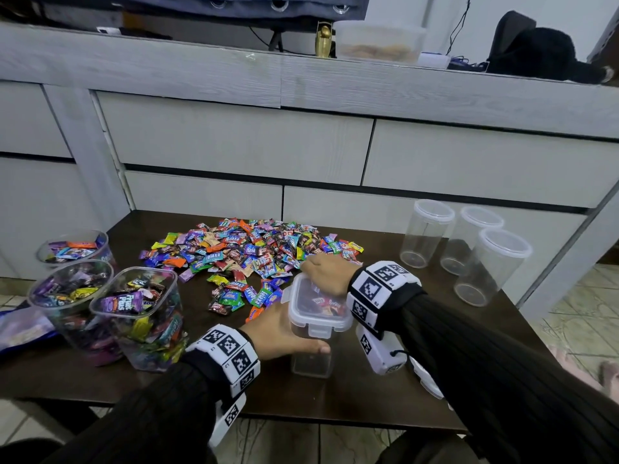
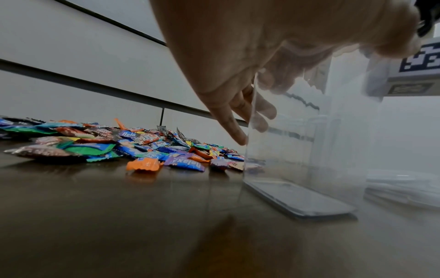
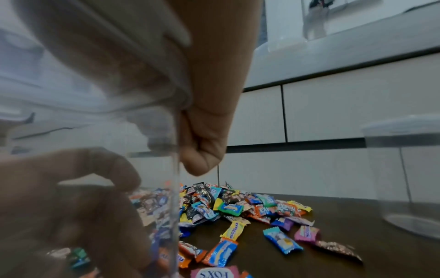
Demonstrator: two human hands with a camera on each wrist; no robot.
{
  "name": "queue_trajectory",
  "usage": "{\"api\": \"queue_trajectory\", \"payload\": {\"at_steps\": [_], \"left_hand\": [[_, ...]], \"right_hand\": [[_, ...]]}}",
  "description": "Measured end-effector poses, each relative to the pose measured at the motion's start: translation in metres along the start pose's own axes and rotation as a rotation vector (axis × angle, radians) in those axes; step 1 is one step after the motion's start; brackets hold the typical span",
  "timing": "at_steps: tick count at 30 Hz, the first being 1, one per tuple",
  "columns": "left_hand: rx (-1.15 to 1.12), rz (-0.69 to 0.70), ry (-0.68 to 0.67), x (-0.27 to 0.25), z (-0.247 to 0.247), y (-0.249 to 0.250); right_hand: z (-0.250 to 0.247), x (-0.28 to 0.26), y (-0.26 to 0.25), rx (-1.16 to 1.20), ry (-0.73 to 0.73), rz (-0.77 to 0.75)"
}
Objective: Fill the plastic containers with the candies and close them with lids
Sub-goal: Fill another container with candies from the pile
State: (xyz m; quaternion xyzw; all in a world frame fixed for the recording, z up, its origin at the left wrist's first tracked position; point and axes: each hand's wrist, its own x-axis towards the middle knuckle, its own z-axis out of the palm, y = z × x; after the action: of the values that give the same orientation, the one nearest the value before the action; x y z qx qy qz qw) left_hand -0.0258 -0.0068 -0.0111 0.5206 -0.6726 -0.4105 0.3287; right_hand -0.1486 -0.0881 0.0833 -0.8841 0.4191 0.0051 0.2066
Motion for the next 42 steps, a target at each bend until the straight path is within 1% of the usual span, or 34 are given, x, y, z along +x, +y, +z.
{"api": "queue_trajectory", "payload": {"at_steps": [2, 5, 7, 9, 11, 14, 15, 17, 18, 20, 22, 25, 27, 29, 32, 35, 38, 42], "left_hand": [[0.005, 0.002, 0.014, -0.001, 0.001, 0.0], [0.006, 0.004, 0.039, -0.002, 0.001, 0.001], [0.019, 0.023, 0.052, -0.002, 0.001, 0.001], [0.022, 0.034, 0.055, -0.001, 0.001, 0.002], [0.027, 0.048, 0.05, 0.0, 0.0, 0.003], [0.066, 0.019, 0.056, 0.002, 0.0, 0.006], [0.087, 0.029, 0.061, 0.003, 0.001, 0.008], [0.166, 0.059, 0.065, 0.005, 0.003, 0.013], [0.172, 0.077, 0.057, 0.006, 0.003, 0.014], [0.057, 0.084, 0.041, 0.004, 0.003, 0.013], [-0.064, 0.044, 0.057, 0.001, 0.003, 0.011], [-0.102, 0.011, 0.099, -0.001, 0.002, 0.007], [-0.068, -0.006, 0.079, -0.003, 0.0, 0.006], [-0.052, -0.01, 0.068, -0.004, -0.002, 0.003], [-0.04, -0.005, 0.063, -0.005, -0.002, 0.001], [-0.043, 0.001, 0.066, -0.005, -0.001, 0.0], [-0.053, 0.007, 0.068, -0.006, -0.001, 0.001], [-0.053, 0.021, 0.089, -0.008, 0.0, 0.002]], "right_hand": [[0.0, 0.0, 0.0, -0.024, 0.017, 0.002], [-0.001, -0.005, -0.001, -0.076, 0.081, 0.001], [-0.002, -0.01, -0.004, -0.17, 0.182, -0.033], [0.001, -0.02, -0.008, -0.202, 0.278, -0.078], [0.006, -0.031, -0.013, -0.228, 0.274, -0.108], [0.016, -0.048, -0.015, -0.325, 0.196, -0.107], [0.018, -0.052, -0.015, -0.347, 0.179, -0.099], [0.02, -0.058, -0.017, -0.336, 0.174, -0.083], [0.02, -0.059, -0.018, -0.306, 0.194, -0.079], [0.015, -0.061, -0.021, -0.21, 0.259, -0.074], [0.004, -0.062, -0.019, -0.14, 0.334, -0.052], [-0.022, -0.068, 0.004, -0.051, 0.414, 0.029], [-0.037, -0.078, 0.035, -0.016, 0.41, 0.127], [-0.042, -0.095, 0.075, -0.031, 0.367, 0.268], [-0.033, -0.128, 0.134, -0.058, 0.274, 0.506], [-0.012, -0.156, 0.18, -0.115, 0.157, 0.656], [0.009, -0.177, 0.207, -0.149, 0.069, 0.737], [0.025, -0.19, 0.223, -0.099, 0.038, 0.751]]}}
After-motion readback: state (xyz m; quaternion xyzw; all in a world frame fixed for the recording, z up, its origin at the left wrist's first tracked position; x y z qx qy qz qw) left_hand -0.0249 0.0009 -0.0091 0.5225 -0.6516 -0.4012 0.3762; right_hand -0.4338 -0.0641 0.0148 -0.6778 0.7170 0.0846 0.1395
